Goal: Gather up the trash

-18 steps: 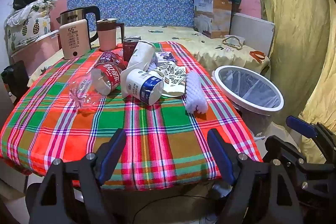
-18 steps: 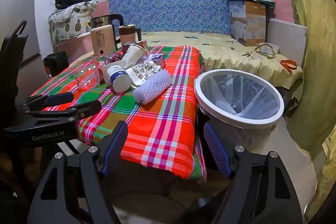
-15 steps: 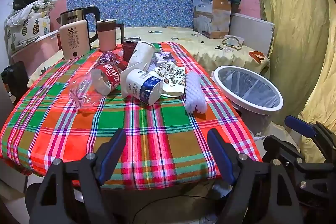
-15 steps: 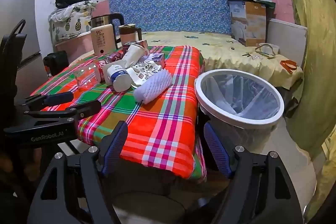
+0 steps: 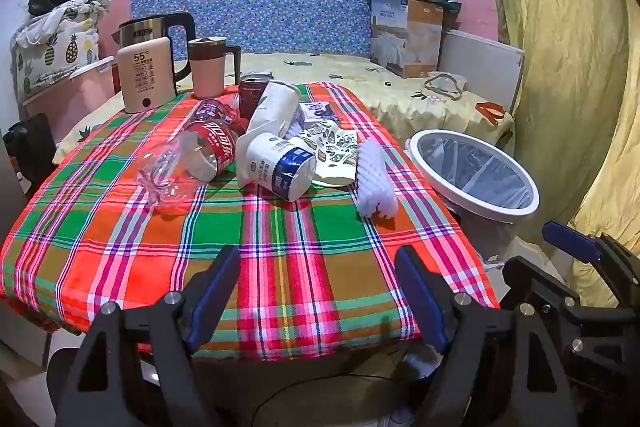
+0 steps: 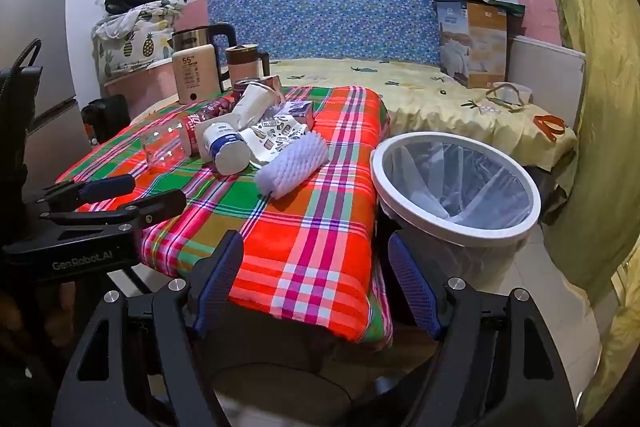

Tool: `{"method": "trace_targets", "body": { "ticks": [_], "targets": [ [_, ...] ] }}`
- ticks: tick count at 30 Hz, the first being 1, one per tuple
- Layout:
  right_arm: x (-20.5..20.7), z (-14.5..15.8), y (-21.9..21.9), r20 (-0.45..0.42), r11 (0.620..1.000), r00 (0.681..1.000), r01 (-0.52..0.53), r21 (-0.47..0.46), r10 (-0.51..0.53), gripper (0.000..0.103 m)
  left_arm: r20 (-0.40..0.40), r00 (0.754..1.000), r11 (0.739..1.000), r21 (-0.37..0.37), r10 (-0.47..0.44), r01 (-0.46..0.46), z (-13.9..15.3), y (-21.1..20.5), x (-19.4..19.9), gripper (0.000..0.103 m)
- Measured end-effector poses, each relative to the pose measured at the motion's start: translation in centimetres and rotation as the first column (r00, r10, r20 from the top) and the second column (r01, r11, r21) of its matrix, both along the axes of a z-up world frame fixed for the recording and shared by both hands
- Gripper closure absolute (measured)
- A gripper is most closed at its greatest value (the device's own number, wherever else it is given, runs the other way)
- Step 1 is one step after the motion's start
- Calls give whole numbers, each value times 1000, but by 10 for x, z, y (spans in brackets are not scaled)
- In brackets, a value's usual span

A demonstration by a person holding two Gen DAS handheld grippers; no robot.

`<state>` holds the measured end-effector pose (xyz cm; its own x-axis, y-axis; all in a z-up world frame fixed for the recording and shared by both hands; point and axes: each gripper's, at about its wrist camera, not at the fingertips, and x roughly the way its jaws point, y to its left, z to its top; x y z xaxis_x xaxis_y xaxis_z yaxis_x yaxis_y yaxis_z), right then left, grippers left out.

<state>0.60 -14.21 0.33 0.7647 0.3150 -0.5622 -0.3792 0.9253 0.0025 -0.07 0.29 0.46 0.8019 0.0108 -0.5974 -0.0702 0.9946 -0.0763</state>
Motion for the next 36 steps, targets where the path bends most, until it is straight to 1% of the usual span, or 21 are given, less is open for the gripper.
{"method": "trace_targets", "body": {
  "ticks": [7,36],
  "targets": [
    [-1,2,-1,5,1000,1000,6,-1,-6,27,9,1000,1000,-10,-2,2,1,3,-4,22],
    [1,4,-3,2,1000,1000,10,0,-10,27,20,1000,1000,-8,0,0,5,10,-8,22]
  ]
}}
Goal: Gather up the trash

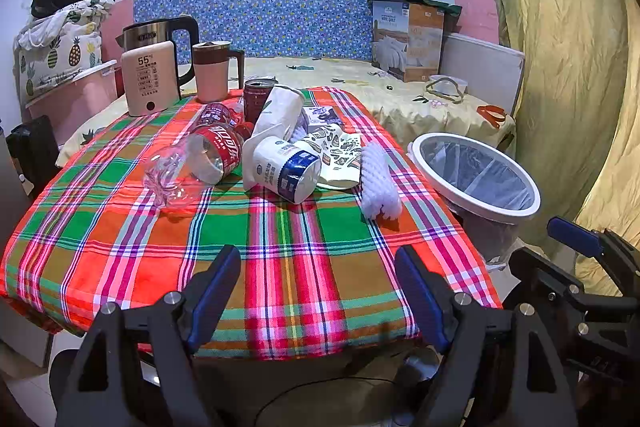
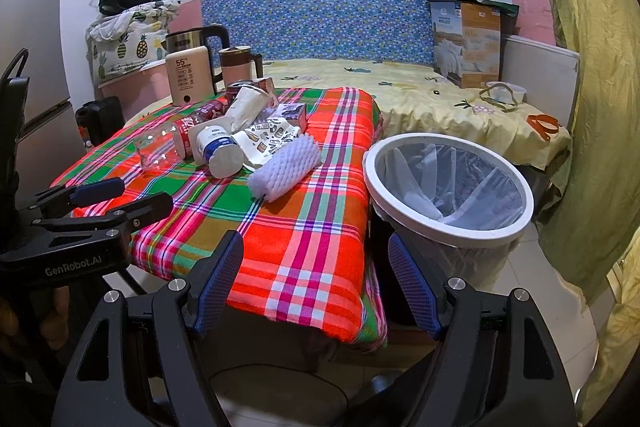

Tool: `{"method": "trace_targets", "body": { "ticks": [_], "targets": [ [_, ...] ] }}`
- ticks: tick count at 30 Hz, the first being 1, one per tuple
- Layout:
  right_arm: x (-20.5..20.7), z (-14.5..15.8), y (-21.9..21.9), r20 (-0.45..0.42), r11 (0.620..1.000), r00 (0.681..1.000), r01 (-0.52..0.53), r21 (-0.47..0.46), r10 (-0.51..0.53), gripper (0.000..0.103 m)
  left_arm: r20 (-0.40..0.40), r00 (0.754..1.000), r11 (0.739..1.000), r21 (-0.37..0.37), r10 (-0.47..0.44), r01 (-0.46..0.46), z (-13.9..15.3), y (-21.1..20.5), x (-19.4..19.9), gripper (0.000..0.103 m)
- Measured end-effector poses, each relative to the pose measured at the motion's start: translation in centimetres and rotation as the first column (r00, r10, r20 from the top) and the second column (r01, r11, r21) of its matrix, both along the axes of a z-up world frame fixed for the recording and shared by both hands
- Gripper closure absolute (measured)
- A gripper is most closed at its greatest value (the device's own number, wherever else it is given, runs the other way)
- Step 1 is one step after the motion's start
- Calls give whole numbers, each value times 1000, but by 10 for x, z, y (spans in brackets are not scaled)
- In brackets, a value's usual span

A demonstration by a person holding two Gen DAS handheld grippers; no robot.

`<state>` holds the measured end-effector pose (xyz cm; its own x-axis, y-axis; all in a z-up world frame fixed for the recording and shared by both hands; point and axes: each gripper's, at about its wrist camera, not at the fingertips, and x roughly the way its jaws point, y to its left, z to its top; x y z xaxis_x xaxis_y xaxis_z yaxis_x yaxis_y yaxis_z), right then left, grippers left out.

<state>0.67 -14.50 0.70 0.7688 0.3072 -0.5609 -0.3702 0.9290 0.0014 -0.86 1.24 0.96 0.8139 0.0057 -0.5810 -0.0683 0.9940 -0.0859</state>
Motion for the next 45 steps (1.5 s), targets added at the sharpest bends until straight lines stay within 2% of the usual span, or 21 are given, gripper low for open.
{"method": "trace_targets", "body": {
  "ticks": [33,45],
  "targets": [
    [2,-2,2,-15,1000,1000,1,-8,-1,27,10,1000,1000,18,4,-4,0,-3,-3,22],
    [14,-4,12,-45,1000,999,-5,-25,4,27,-17,1000,1000,3,4,-4,-9,12,14,22]
  ]
}}
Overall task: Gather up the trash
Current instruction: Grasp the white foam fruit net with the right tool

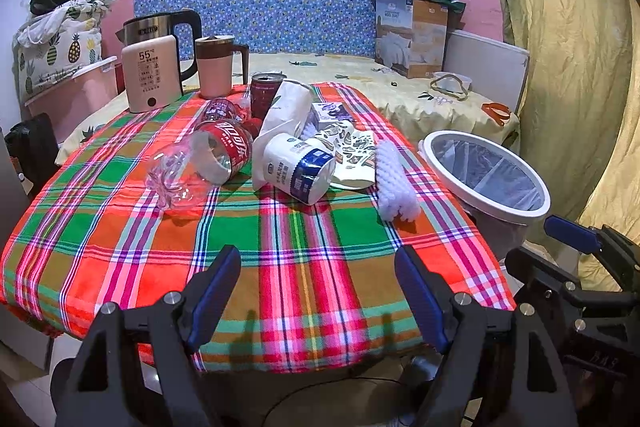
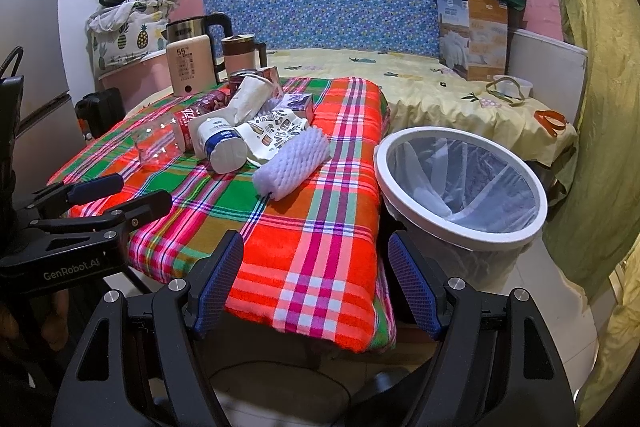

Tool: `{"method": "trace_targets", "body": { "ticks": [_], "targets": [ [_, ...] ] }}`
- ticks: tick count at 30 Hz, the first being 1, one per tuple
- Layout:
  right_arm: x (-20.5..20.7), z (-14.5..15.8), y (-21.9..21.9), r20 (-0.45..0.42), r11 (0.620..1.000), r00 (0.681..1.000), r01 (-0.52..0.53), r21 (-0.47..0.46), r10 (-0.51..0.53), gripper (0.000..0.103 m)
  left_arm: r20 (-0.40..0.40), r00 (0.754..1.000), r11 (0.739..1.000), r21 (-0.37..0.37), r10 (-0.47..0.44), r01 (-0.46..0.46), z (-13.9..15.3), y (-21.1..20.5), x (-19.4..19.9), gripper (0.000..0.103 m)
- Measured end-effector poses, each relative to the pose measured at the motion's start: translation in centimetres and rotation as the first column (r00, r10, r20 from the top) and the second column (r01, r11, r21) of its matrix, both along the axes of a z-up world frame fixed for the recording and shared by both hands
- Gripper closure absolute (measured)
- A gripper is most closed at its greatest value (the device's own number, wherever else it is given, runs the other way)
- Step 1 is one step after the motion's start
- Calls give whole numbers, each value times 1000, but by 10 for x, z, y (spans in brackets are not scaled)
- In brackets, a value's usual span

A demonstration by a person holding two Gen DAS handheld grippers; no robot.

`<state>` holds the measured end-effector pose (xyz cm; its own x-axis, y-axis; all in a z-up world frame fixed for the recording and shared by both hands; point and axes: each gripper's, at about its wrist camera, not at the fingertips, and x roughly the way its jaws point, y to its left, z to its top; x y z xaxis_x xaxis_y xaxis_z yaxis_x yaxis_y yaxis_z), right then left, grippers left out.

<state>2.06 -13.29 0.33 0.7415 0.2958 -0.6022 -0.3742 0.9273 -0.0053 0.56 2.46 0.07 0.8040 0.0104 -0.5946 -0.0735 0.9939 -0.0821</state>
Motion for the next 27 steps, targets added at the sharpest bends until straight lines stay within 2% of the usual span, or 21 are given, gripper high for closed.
{"method": "trace_targets", "body": {
  "ticks": [6,13,21,23,27],
  "targets": [
    [19,0,8,-16,1000,1000,-10,4,10,27,-30,999,999,-36,19,-20,-6,17,20,22],
    [49,-4,19,-69,998,997,-24,61,28,27,-36,998,996,-61,57,-59,-1,38,44,22],
    [81,-18,34,-147,994,988,-20,103,35,27,-22,999,996,-78,32,-34,3,45,58,22],
    [87,-23,36,-174,994,984,-15,107,34,31,-18,1000,997,-76,15,-16,3,44,61,22],
    [94,-30,37,-217,993,975,-15,117,40,44,-3,1000,998,-63,-18,17,6,40,69,22]
  ]
}}
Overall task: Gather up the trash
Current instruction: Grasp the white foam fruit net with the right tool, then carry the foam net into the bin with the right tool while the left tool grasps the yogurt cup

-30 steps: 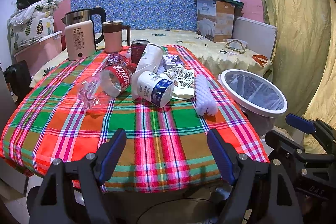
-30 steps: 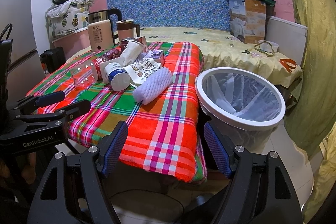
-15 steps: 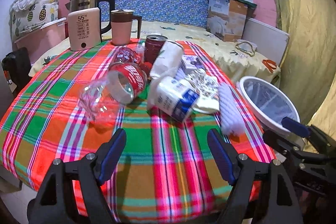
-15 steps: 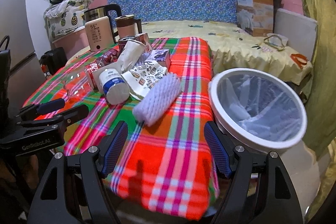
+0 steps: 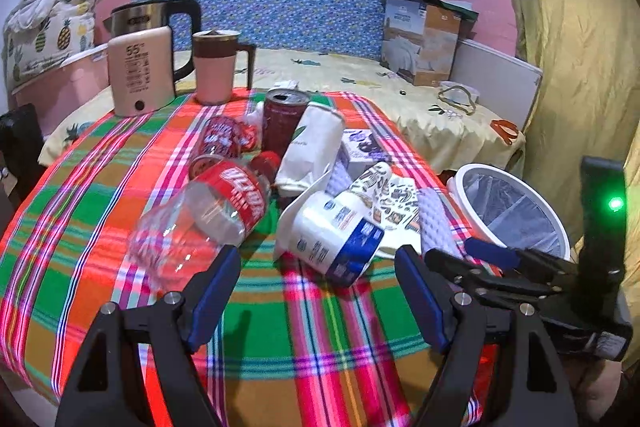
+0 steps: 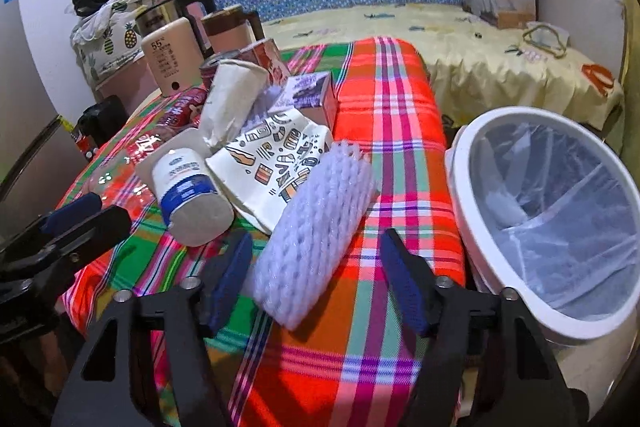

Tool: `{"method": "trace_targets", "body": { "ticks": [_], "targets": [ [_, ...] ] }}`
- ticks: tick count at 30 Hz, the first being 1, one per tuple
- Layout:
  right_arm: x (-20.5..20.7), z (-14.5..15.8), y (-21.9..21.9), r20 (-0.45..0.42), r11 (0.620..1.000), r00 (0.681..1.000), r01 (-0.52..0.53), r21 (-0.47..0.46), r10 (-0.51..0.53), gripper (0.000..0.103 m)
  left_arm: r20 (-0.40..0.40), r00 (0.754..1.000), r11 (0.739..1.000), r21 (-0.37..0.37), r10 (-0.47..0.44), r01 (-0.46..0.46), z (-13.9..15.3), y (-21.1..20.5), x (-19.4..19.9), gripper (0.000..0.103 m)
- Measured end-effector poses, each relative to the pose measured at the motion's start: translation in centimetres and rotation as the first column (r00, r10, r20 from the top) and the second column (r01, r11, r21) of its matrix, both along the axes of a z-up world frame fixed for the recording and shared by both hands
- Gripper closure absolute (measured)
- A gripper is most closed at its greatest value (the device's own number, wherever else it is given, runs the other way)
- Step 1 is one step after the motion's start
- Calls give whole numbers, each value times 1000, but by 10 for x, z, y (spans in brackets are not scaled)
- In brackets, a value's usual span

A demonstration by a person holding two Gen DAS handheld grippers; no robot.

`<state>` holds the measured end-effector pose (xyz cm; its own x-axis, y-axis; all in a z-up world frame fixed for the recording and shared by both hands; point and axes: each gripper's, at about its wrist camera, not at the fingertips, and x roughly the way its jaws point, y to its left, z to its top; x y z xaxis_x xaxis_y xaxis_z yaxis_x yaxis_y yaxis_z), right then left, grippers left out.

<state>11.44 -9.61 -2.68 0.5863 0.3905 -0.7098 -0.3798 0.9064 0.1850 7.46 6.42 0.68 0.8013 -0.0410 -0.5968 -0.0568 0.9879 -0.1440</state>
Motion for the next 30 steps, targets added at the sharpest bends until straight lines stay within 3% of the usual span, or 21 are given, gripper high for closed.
{"method": "trace_targets", "body": {
  "ticks": [1,3,6,19,26,30],
  "targets": [
    [0,-1,0,-7,1000,1000,-5,5,5,47,4,1000,1000,2,-7,7,0,-1,2,22],
    [1,-2,-2,-16,1000,1000,-18,15,18,62,9,1000,1000,3,-26,26,1,-1,9,22],
    [-4,1,-5,-8,999,1000,-28,21,29,67,14,997,997,10,-73,72,2,-3,20,22],
    [-4,5,-13,-20,999,999,-40,32,41,73,-34,985,985,29,-168,169,-11,-7,38,21],
    [-7,8,-20,-13,999,999,-30,35,31,74,-74,988,986,91,-133,140,-19,-13,42,22],
    [-9,9,-23,-7,999,1000,-23,37,23,75,-103,988,989,74,-117,125,-24,-10,44,30]
  ]
}}
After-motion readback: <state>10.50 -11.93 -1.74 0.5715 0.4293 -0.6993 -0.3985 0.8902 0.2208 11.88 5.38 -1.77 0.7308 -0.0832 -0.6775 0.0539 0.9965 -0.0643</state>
